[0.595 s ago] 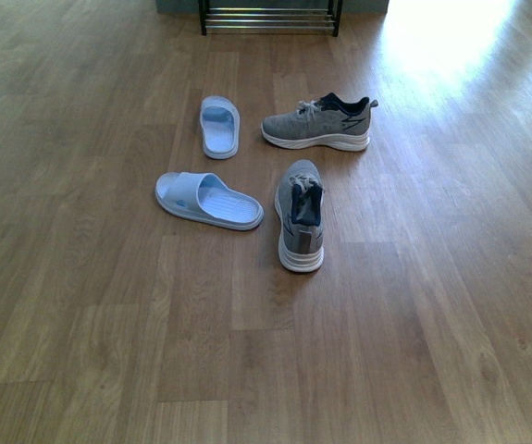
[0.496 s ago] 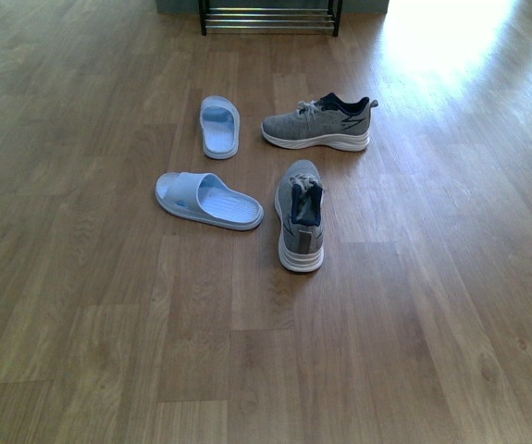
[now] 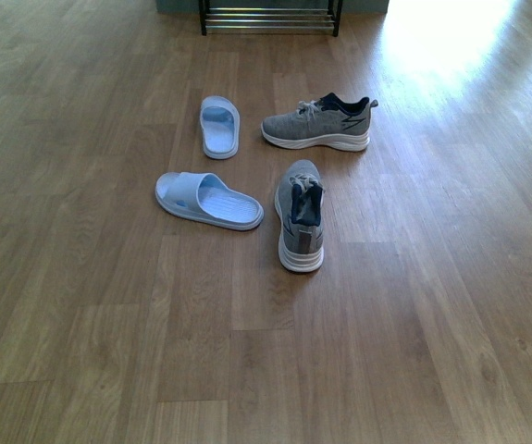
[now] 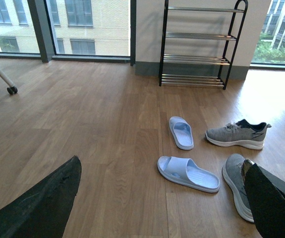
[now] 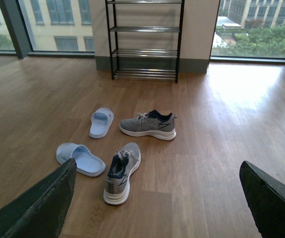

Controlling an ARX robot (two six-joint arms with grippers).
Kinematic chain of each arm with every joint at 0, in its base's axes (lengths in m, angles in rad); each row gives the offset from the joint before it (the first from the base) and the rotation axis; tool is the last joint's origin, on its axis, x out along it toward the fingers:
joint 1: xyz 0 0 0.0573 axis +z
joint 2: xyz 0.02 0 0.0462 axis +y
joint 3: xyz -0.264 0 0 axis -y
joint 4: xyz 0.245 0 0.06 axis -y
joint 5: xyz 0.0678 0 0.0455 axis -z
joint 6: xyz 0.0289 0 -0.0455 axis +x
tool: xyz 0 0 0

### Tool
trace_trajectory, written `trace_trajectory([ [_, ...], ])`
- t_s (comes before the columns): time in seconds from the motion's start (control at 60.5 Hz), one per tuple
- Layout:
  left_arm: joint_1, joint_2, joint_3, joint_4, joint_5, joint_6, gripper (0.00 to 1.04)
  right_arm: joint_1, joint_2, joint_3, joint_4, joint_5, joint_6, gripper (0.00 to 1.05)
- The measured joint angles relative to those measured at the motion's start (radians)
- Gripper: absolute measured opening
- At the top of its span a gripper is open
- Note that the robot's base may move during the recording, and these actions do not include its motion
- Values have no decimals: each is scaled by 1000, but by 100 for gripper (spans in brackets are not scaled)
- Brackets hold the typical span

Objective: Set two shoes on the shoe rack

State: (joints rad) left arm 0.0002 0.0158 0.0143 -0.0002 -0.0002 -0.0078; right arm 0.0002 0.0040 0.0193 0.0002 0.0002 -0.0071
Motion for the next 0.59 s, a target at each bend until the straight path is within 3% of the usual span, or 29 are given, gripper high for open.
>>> trace_trajectory([
  [0.595,0,0,0,0,0,0,95,0,0,0,0,0,0,95],
])
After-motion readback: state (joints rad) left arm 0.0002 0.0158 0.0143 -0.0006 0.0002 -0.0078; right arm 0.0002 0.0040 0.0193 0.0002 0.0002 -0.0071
